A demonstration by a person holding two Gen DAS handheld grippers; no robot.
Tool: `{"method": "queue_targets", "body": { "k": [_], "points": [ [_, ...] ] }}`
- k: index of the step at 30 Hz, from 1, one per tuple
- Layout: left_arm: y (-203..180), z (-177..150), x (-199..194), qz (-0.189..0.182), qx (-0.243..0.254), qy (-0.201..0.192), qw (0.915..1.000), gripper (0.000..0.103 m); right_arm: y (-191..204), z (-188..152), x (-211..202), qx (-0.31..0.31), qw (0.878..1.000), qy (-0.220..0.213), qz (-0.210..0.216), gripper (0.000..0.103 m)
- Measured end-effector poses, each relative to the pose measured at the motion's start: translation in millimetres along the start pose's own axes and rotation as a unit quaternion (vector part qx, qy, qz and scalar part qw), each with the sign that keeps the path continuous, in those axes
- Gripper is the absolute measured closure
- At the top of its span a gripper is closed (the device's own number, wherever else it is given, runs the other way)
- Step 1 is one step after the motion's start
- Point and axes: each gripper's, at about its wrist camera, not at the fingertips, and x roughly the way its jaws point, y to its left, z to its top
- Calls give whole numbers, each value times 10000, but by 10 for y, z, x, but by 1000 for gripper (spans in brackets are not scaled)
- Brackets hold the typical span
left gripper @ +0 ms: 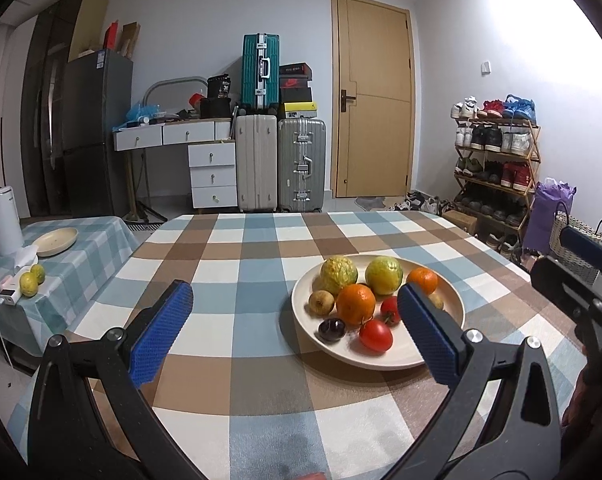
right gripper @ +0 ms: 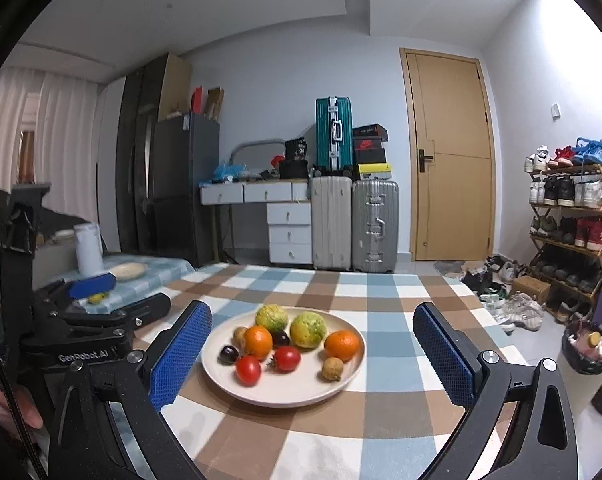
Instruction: Organize fruits
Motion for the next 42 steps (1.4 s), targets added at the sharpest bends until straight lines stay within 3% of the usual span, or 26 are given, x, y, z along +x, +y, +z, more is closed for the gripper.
{"method": "queue_targets", "body": {
  "k": [5,11,42],
  "points": [
    [0,-30,28,16,-4,-31,10000,1,4,-22,68,-35,9999,118,26,0],
    [-3,-16,-9,-11,9,-46,10000,1,-31,-62,306,72,9977,664,65,0],
    [-32,-1,0,-95,66,-88,9999,1,-20,-89,286,38,9983,568,144,0]
  ]
}}
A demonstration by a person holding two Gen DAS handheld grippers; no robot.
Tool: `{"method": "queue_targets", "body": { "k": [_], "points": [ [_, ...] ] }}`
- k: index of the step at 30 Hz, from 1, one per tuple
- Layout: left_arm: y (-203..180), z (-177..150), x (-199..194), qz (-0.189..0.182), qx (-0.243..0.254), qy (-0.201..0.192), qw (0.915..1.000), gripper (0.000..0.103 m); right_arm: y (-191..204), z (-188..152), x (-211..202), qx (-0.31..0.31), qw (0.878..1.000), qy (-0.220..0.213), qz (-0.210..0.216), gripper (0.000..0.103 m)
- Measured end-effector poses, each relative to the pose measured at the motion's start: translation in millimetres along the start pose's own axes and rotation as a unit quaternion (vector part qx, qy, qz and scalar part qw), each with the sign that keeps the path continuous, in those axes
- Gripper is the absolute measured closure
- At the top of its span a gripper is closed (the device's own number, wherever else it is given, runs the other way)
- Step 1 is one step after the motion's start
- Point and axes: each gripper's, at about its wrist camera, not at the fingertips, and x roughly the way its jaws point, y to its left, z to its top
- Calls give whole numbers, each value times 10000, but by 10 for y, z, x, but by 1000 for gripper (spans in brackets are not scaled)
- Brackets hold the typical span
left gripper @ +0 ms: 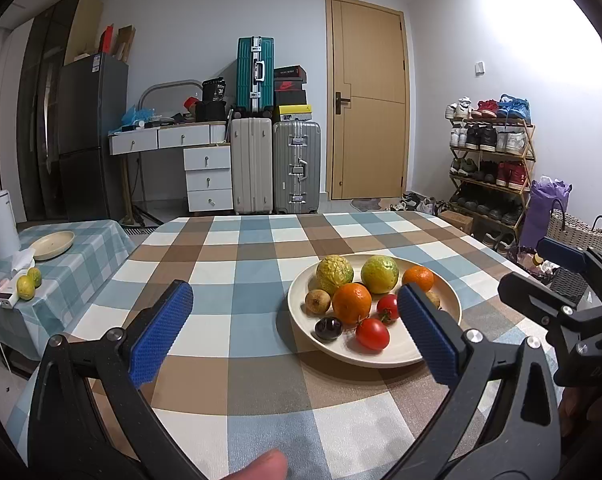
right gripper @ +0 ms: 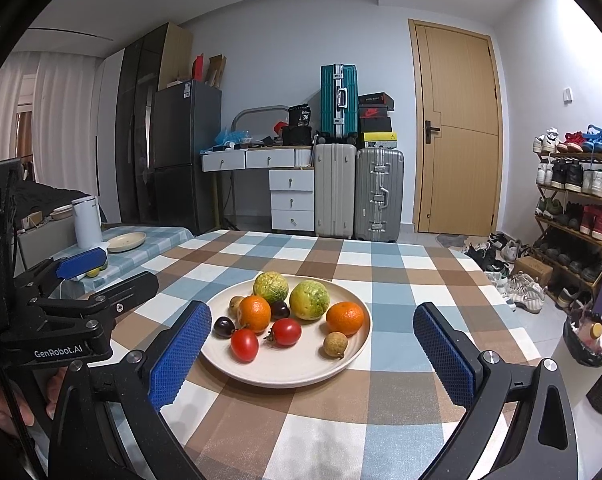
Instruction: Organize fruits
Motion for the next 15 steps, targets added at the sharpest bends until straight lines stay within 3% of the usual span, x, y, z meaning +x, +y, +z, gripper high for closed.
{"method": "queue_targets", "body": {
  "k": [15],
  "points": [
    [-3,-4,19,-5,1,0,10000,1,0,-5,0,-2,10000,-2,3,0]
  ]
}}
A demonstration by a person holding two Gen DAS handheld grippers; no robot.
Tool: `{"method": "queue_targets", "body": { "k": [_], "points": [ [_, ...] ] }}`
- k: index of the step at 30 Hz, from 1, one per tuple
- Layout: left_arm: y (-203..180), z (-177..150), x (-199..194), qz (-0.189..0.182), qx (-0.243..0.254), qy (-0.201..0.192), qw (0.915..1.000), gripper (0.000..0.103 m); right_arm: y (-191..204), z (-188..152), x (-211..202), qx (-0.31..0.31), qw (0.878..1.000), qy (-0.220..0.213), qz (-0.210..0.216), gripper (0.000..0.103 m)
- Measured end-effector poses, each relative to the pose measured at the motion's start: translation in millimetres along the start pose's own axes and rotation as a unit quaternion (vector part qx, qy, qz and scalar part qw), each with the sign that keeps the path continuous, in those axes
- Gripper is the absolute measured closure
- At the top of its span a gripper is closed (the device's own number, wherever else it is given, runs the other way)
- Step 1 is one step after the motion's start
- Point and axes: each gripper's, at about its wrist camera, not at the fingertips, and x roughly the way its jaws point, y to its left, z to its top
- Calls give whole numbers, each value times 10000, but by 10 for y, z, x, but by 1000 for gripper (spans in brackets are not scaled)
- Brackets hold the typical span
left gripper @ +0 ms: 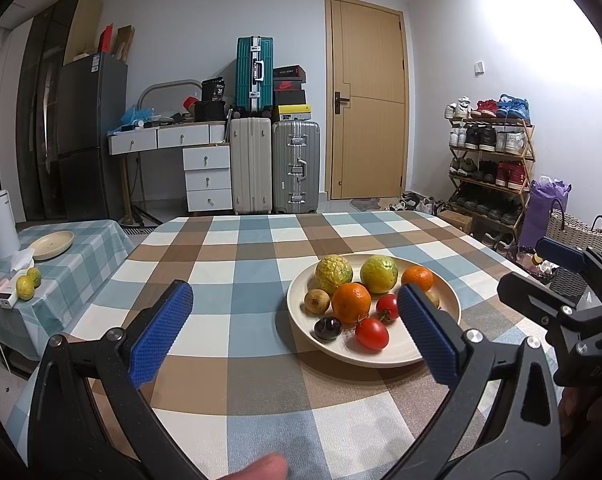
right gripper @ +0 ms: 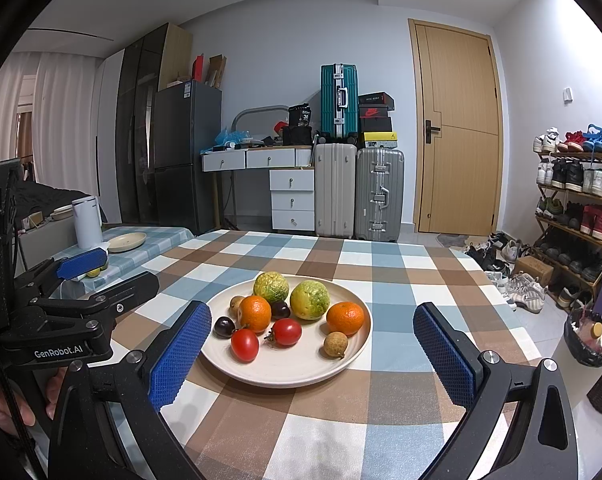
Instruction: Organize fruits
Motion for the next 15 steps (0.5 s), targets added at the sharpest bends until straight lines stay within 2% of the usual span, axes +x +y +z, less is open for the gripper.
{"method": "queue_targets", "body": {
  "k": [15],
  "points": [
    [-4,-11,-22,10,-23,17,10000,1,1,-5,-1,3,10000,-2,-2,0]
  ]
}}
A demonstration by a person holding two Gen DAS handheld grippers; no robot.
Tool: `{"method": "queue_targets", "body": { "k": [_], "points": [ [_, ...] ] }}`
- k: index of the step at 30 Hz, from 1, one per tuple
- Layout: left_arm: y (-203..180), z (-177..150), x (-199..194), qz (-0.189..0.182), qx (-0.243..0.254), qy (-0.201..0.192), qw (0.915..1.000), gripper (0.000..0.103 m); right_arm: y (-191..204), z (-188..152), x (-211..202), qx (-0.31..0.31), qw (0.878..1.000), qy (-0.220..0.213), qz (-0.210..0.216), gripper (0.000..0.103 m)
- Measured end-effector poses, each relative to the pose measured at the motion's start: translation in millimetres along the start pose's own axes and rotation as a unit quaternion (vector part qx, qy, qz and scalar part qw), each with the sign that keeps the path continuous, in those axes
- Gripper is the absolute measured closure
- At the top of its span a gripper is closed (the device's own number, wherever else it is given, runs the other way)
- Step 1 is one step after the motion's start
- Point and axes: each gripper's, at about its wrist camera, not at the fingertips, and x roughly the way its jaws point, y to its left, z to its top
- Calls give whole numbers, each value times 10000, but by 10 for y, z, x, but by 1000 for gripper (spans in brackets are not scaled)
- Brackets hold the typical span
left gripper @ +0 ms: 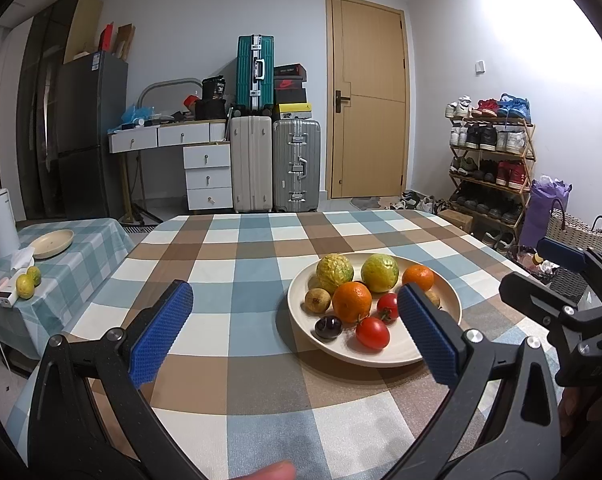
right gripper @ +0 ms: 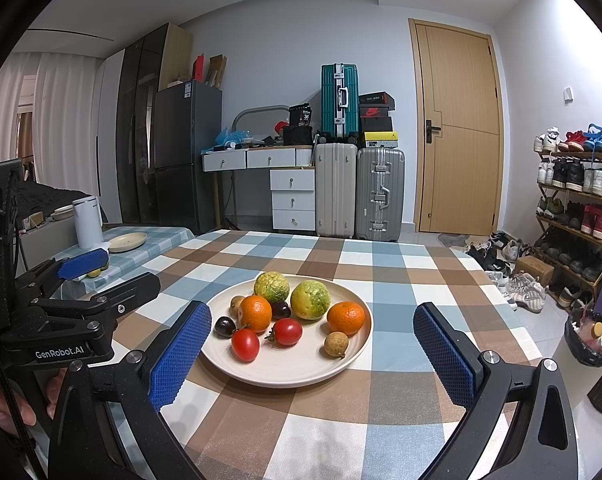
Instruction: Organize fruits
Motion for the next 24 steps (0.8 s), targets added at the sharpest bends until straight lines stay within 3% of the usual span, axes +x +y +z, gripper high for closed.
{"method": "queue_targets", "body": {
  "k": [24],
  "points": [
    [-10,-21,-2,3,5,13,10000,1,-4,-3,0,4,10000,-2,1,0]
  ]
}}
